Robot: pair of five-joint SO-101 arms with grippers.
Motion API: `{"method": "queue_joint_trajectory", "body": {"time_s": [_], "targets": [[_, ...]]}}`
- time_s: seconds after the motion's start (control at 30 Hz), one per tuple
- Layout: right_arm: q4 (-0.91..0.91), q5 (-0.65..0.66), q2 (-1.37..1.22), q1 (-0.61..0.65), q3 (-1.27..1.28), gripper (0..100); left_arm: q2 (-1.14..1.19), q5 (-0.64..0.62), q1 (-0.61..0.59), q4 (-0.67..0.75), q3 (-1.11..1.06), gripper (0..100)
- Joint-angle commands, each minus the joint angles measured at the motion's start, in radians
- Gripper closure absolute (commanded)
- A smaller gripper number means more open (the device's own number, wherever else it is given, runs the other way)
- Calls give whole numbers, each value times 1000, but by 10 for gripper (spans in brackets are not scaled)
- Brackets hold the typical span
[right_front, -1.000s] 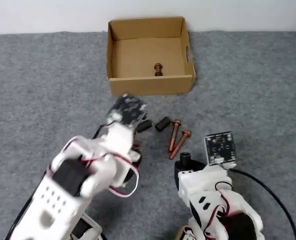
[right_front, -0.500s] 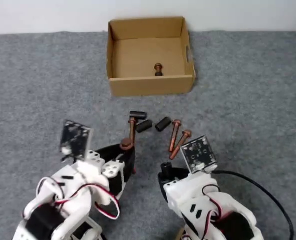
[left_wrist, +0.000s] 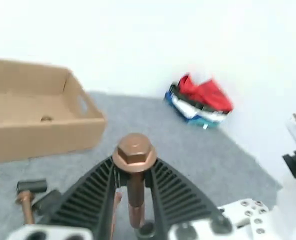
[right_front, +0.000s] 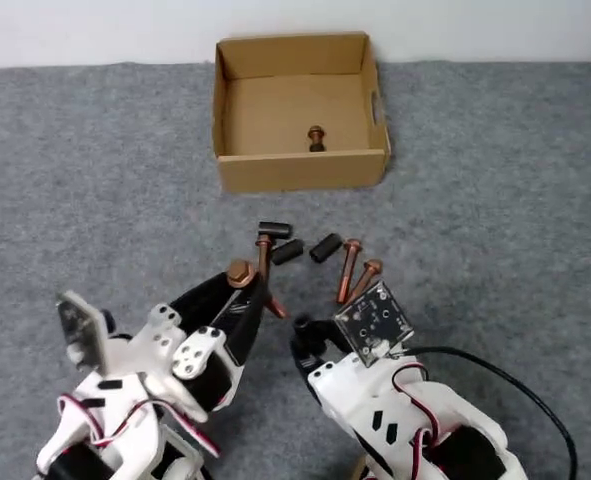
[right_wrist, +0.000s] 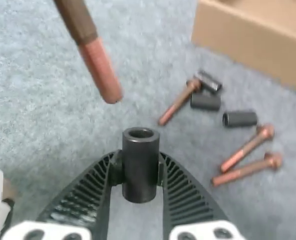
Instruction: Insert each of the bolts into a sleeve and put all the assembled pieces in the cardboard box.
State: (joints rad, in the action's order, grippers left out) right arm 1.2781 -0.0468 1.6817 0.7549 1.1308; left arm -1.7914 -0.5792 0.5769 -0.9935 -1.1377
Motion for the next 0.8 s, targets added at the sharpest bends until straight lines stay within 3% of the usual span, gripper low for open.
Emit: {"method": "queue_joint_trajectory", "body": {"time_s": [0.0, 0.5, 0.77], "targets": [[-61, 66, 2, 8, -12, 991, -26, -6, -5, 35, 5, 995], [-101, 221, 2, 8, -14, 991, -20, -9, 0, 109, -39, 995], [-170, 233, -5, 8, -15, 991, -17, -9, 5, 137, -76, 995]]}}
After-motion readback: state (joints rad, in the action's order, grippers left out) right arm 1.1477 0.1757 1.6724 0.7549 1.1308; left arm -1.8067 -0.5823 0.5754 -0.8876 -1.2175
